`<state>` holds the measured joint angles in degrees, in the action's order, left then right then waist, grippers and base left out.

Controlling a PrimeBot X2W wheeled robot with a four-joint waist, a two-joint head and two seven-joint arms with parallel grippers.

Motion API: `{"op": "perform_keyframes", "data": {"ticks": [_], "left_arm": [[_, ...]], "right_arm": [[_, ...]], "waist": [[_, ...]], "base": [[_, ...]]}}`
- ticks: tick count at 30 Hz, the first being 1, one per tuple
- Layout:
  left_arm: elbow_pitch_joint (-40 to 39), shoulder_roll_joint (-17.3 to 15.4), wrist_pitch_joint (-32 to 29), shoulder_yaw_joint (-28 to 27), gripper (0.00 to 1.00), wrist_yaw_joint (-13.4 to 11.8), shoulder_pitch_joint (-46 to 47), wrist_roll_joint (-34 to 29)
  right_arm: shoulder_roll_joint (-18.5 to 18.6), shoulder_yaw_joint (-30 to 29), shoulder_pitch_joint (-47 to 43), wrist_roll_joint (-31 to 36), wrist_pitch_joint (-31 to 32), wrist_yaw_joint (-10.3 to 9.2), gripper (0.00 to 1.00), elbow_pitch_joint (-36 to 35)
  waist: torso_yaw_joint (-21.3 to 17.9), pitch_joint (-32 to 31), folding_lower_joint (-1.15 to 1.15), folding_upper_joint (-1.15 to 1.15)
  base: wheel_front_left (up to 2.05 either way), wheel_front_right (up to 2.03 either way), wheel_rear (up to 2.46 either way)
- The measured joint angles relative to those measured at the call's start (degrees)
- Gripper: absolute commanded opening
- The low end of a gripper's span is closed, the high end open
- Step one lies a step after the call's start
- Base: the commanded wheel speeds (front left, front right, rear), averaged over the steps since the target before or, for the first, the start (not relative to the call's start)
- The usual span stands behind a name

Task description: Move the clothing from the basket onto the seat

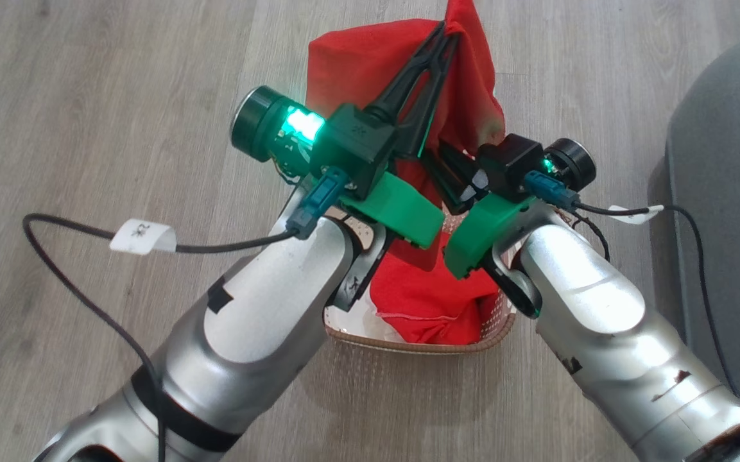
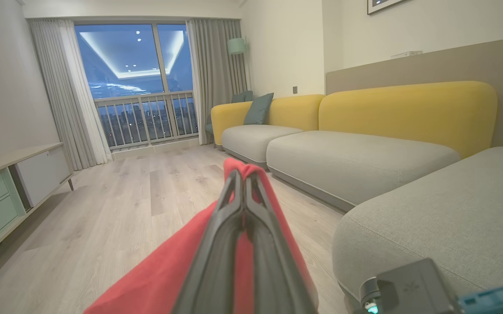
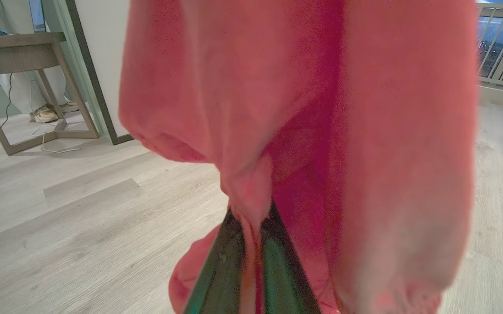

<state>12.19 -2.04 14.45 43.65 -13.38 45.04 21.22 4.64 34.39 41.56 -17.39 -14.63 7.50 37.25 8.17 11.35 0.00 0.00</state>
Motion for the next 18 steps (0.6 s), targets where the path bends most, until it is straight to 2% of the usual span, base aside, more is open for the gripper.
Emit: {"op": "perform_keyframes", "data": {"ticks": [4, 5, 6, 7, 12, 18], "left_arm": [[0.24, 0.0, 0.01, 0.0, 0.0, -0.51, -0.01, 0.25], [0.36, 0.0, 0.01, -0.08, 0.25, -0.55, -0.01, 0.25], [0.53, 0.0, 0.01, -0.14, 0.69, -0.63, -0.02, 0.25], [0.79, 0.01, 0.02, -0.18, 1.0, -0.66, -0.03, 0.25], [2.58, 0.0, 0.29, -0.63, 1.0, -0.33, -0.14, 0.38], [4.93, 0.01, 0.29, -1.12, 1.0, 1.93, -0.77, -0.11]], "right_arm": [[-0.11, -0.6, -0.02, -0.36, 0.0, 0.0, 0.0, -0.41], [-0.11, -0.66, -0.02, -0.43, 0.0, 0.0, 0.0, -0.68], [-0.08, -0.67, -0.03, -0.75, 0.0, 0.0, 0.0, -1.0], [0.11, -0.7, -0.05, -0.98, 0.0, 0.0, 0.0, -1.29], [1.41, -2.22, -0.31, -1.57, 0.0, 0.0, 0.0, -3.36], [3.28, -5.37, -2.1, -2.35, 0.0, 0.0, 0.0, -6.49]], "waist": [[0.04, 0.44, 0.0, 0.0], [-0.1, 0.55, 0.0, 0.0], [-0.3, 0.65, 0.0, 0.0], [-0.52, 0.73, 0.0, 0.0], [-1.84, 1.17, 0.0, 0.0], [-3.55, 1.56, 0.0, 0.0]], "base": [[0.0, 0.0, 0.0], [0.0, 0.0, 0.0], [0.0, 0.0, 0.0], [0.0, 0.0, 0.0], [0.0, 0.0, 0.0], [0.0, 0.0, 0.0]]}}
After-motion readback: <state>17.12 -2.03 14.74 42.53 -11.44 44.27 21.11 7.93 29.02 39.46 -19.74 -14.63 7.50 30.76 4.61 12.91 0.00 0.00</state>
